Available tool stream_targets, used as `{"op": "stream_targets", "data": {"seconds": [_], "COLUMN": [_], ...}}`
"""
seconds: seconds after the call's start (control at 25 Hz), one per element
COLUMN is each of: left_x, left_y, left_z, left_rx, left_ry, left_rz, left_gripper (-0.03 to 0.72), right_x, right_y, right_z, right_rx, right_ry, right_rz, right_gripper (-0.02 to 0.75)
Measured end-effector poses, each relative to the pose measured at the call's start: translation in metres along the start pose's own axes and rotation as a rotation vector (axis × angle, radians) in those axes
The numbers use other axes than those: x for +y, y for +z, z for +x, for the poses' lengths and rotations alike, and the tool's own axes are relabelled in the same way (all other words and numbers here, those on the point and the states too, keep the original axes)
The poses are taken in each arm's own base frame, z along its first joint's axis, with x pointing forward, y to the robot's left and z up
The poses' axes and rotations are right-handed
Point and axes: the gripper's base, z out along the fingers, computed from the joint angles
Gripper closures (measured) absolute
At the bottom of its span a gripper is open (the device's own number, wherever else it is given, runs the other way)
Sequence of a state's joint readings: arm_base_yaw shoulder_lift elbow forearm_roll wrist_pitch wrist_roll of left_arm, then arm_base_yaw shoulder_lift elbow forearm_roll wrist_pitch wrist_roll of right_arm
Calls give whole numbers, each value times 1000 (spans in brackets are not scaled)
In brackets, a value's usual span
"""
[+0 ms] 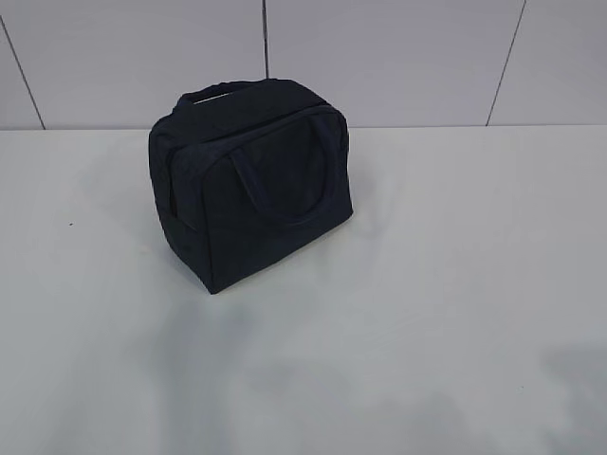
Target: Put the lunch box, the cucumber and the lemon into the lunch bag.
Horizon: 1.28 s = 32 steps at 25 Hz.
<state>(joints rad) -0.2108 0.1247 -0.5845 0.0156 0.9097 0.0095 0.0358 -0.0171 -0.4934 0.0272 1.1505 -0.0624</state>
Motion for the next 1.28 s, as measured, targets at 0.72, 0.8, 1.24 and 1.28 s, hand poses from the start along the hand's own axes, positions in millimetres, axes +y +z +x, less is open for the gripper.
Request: {"op": "stream_targets", "data": {"seconds": [0.72, 0.8, 1.24, 1.28], "left_x": [-2, -2, -2, -2], "left_y": [-7, -7, -7, -7], "left_z": [38, 38, 38, 38], "left_rx": [142, 142, 142, 142], "left_ry": [-89, -80, -52, -52], "left_rz": [9, 9, 11, 11], "left_gripper": [312, 316, 328, 329], "right_x": [0, 0, 0, 0], "right_y": [0, 0, 0, 0], "right_z": [0, 0, 0, 0], "right_rx": [0, 0, 0, 0], "right_ry": [0, 0, 0, 0], "right_rz": [1, 1, 1, 1], "right_gripper": [355, 355, 356, 356]}}
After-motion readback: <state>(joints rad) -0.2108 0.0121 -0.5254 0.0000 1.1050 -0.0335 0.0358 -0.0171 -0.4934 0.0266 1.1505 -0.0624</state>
